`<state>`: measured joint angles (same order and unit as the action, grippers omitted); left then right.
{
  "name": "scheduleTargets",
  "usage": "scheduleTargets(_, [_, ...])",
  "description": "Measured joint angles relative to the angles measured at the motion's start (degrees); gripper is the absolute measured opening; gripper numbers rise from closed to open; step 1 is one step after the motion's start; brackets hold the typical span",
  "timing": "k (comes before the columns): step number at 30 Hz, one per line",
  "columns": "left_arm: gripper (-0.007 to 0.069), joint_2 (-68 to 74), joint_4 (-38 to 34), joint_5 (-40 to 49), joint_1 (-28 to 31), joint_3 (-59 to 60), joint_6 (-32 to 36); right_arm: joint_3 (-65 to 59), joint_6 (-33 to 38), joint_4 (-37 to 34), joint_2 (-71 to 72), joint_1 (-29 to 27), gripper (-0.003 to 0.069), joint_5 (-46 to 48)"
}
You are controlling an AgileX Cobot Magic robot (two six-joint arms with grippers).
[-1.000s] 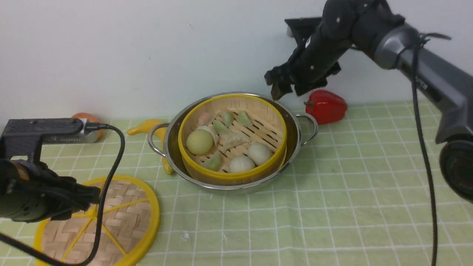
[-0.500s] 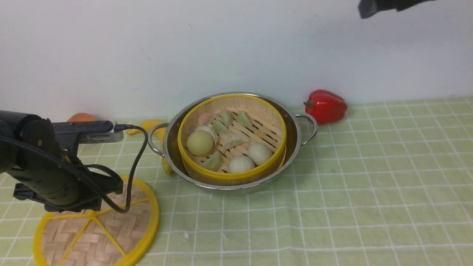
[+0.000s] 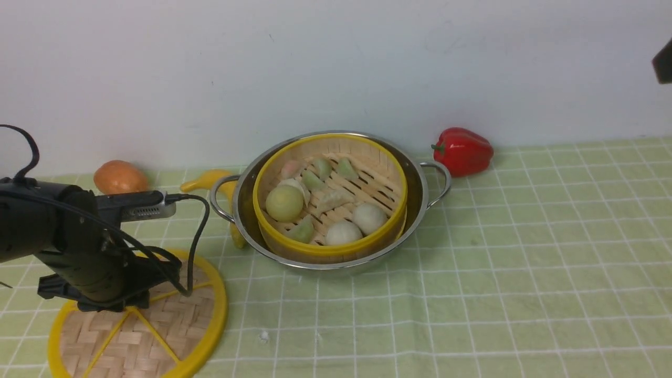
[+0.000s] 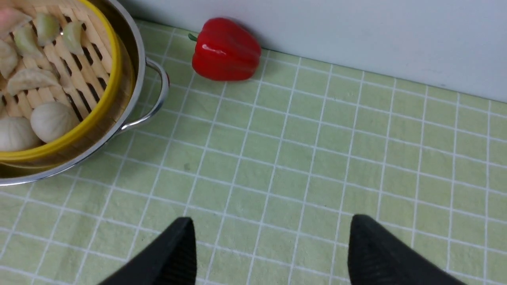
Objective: Place the steamer in the pot on the green tablecloth, and put the lid on the steamer.
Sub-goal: 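Grasp the bamboo steamer lid lying on the table by its centre knob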
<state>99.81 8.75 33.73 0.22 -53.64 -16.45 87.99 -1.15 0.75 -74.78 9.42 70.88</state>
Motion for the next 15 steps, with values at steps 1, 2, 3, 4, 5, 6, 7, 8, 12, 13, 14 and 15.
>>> scheduleTargets(1, [0.0228,0.2,0.0,0.2,0.0,-0.1,-0.9,-0.1,0.0,0.1,0.3,0.0,0.0501,0.0])
scheduleTargets(2, [0.0217,0.3,0.1,0.3,0.0,-0.2,-1.3,-0.1,0.0,0.2,0.5,0.0,0.0501,0.0])
scheduleTargets(3, [0.0188,0.4,0.0,0.5,0.0,-0.3,-2.1,-0.1,0.0,0.5,0.7,0.0,0.0501,0.0])
scheduleTargets(4, [0.0166,0.5,0.1,0.9,0.0,-0.5,-2.4,-0.1,0.0,0.6,0.8,0.0,0.0501,0.0])
scheduleTargets(5, [0.016,0.5,0.2,0.9,0.0,-0.5,-2.4,-0.1,0.0,0.7,0.8,0.0,0.0501,0.0])
scheduleTargets(6, [0.012,0.5,0.2,2.5,0.0,-1.5,-2.7,-0.1,0.0,1.0,0.8,0.0,0.0501,0.0])
scheduleTargets(7, [0.012,0.5,0.2,2.8,0.0,-1.5,-2.7,-0.1,0.0,1.1,0.8,0.0,0.0501,0.0])
scheduleTargets(8, [0.012,0.5,0.2,4.7,0.0,-2.4,-2.7,-0.1,0.0,1.1,0.8,0.0,0.0501,0.0])
scheduleTargets(12, [0.012,0.1,1.1,12.2,0.0,-6.3,-2.3,-0.1,-0.1,1.3,0.8,0.0,0.0501,0.0])
scheduleTargets(13, [0.012,-0.3,1.7,14.3,0.0,-7.4,-2.2,-0.1,-0.1,1.3,0.8,0.0,0.0501,0.0])
scheduleTargets(14, [0.012,-0.9,2.6,16.6,0.0,-8.9,-2.2,-0.1,-0.1,1.3,0.8,0.0,0.0501,0.0])
scheduleTargets(15, [0.012,-1.8,3.3,18.9,0.0,-10.7,-2.1,-0.1,-0.1,1.3,0.8,0.0,0.0501,0.0])
